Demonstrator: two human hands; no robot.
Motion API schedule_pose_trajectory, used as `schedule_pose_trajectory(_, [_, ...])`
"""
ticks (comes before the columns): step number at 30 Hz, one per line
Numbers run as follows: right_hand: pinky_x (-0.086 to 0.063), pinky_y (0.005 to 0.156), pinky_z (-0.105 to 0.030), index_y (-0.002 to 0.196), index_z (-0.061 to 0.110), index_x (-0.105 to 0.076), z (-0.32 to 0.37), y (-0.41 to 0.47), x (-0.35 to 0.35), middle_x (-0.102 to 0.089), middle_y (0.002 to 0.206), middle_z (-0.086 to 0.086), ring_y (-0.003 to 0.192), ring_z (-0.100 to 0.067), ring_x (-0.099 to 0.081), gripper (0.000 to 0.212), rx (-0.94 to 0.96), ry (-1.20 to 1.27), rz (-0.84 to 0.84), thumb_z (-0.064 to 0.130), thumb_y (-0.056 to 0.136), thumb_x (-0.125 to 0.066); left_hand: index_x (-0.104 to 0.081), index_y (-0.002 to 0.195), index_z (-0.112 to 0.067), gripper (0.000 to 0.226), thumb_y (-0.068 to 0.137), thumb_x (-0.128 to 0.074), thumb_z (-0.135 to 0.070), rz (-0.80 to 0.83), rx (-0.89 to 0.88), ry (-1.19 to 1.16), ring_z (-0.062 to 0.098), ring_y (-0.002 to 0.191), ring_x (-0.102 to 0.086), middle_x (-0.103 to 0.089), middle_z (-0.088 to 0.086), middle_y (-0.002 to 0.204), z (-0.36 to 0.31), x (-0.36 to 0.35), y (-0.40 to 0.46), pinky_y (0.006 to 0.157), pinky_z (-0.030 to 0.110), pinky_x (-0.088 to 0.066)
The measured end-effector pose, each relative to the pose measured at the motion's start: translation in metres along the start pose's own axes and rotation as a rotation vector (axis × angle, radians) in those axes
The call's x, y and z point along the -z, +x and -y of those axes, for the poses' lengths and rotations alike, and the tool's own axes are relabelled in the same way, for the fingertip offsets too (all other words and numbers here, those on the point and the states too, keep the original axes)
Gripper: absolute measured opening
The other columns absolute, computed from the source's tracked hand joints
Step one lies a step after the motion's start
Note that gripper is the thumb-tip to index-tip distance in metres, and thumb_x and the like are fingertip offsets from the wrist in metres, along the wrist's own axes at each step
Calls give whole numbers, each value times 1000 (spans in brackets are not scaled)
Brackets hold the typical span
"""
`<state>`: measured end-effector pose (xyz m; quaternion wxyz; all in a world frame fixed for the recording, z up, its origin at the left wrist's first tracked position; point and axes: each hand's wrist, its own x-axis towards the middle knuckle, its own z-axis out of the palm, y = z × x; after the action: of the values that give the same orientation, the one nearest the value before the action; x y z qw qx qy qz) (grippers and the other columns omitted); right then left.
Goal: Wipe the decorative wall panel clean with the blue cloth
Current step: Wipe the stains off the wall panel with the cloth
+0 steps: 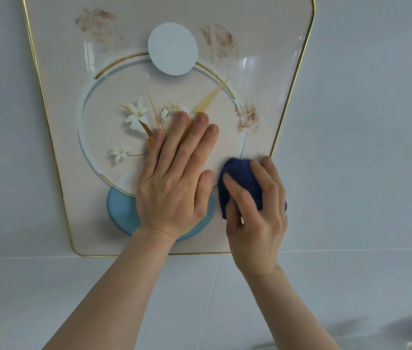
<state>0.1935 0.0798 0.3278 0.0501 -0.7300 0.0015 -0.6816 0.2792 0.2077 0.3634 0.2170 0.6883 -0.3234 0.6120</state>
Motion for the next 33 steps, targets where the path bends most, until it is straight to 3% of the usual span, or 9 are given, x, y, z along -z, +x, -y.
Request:
schedule_pose_trajectory(6, [-61, 90, -50, 97, 13, -84, -7, -51, 19, -74, 124, -16, 130, -35, -63, 23, 59, -143, 112, -6, 87, -77, -37, 158, -15, 56, 105, -29, -30, 13, -1, -1, 24, 157, -26, -33, 1, 166, -1, 3, 1, 131, 43, -13])
schedule_pose_trajectory(11, [-63, 69, -37, 92, 20, -81, -7, -82, 47, -76, 116, -6, 116, -29, -71, 40, -14, -169, 454, -9, 65, -90, -35, 159, -15, 56, 104, -34, -28, 69, 8, -29, 24, 158, -22, -28, 0, 168, -1, 11, 3, 131, 43, -10])
schedule_pose_trajectory(15, [-56, 59, -30, 85, 35, -78, 1, -60, 68, -69, 102, 16, 89, -11, -69, 33, -369, -12, 612, 4, 75, -75, -34, 159, -14, 58, 103, -45, -27, 135, 32, -74, 26, 159, -19, -27, 2, 169, -3, 20, 7, 131, 45, -11])
schedule_pose_trajectory(19, [-53, 63, -12, 86, 36, -78, 13, 12, 82, -68, 103, 13, 83, -1, -69, 38, -723, 331, 363, -2, 86, -74, -37, 158, -15, 61, 101, -51, -34, 153, 75, -83, 24, 158, -22, -32, 2, 168, -8, 36, 15, 130, 47, -15])
schedule_pose_trajectory(22, [-60, 73, -29, 95, 23, -81, 25, 69, 79, -67, 110, 6, 86, -9, -71, 29, -554, 364, 117, -4, 85, -75, -35, 159, -15, 63, 101, -50, -36, 101, 87, -81, 24, 158, -22, -31, 3, 168, -11, 46, 34, 131, 45, -10])
schedule_pose_trajectory(25, [-54, 88, -26, 105, 13, -80, 29, 97, 59, -64, 125, -8, 111, -24, -66, 25, -266, 218, -25, -3, 87, -75, -26, 162, -14, 65, 104, -44, -37, 107, 90, -56, 24, 160, -15, -22, 4, 171, -6, 43, 50, 131, 46, -8])
schedule_pose_trajectory(28, [-49, 96, -21, 116, 13, -78, 28, 103, 31, -60, 138, -17, 131, -35, -56, 27, -43, 84, 23, 2, 92, -72, -20, 163, -12, 65, 105, -42, -33, 150, 63, -11, 24, 161, -11, -17, 5, 173, 3, 32, 48, 131, 49, -11])
schedule_pose_trajectory(31, [-53, 104, -51, 134, 16, -70, 25, 88, 7, -53, 150, -20, 146, -39, -42, 34, 67, -43, 130, 19, 100, -66, -20, 163, -12, 65, 103, -41, -26, 130, 43, 25, 24, 161, -11, -17, 4, 173, 7, 25, 44, 131, 48, -12])
schedule_pose_trajectory(33, [-53, 105, -55, 136, 17, -69, 20, 83, 0, -53, 151, -20, 148, -40, -41, 34, 83, -62, 101, 26, 103, -64, -19, 163, -12, 66, 102, -40, -24, 116, 36, 31, 23, 161, -11, -17, 4, 172, 8, 22, 44, 131, 47, -12])
